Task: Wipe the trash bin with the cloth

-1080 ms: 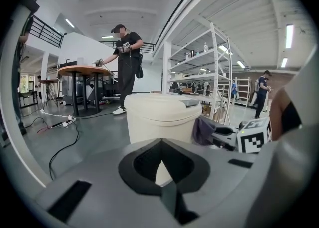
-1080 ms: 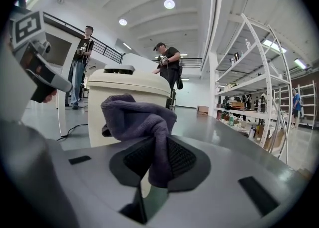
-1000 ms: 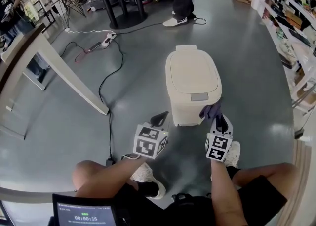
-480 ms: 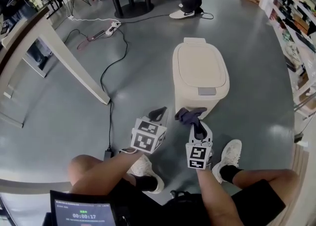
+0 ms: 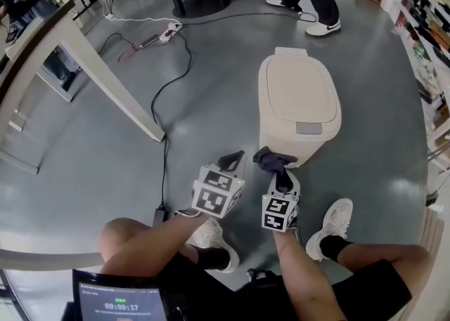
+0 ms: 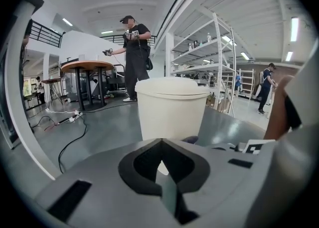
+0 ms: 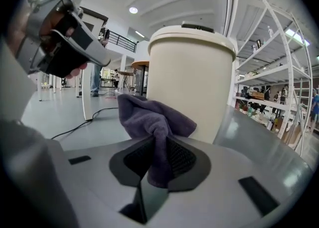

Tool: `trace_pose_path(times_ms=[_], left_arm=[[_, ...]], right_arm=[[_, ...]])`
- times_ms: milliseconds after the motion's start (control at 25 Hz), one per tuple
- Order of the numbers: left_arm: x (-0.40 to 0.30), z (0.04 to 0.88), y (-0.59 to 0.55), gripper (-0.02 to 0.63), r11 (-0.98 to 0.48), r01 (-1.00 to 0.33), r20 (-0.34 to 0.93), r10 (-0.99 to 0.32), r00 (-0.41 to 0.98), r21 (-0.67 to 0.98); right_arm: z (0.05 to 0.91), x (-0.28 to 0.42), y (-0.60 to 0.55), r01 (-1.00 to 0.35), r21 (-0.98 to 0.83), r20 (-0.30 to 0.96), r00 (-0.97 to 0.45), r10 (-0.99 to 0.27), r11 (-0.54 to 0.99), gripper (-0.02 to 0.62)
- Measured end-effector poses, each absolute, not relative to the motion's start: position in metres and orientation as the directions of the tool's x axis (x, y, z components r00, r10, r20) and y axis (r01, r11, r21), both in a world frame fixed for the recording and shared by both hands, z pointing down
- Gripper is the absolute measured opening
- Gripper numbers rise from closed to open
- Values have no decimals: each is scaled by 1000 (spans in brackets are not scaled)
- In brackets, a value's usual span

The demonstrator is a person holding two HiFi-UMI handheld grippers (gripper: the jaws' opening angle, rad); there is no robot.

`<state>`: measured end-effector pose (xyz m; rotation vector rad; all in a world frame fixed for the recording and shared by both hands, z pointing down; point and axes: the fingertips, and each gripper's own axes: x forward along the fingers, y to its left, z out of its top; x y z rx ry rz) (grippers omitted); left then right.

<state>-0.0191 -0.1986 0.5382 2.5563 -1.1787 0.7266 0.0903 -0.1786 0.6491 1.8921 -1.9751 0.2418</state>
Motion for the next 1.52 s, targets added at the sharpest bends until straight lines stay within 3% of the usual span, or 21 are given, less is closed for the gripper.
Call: trace_pose_path(times_ms=[1040,1520], left_arm=[[14,558,-202,0,-708,-705,588,-556,588,35],[0,492,-249,0,-516,-851,458,-737,497,92]], right_arm=[[683,225,-183,-972,224,491,176,-853,-71,69],[568,237,-162,-978,202,439,43,-898,52,69]])
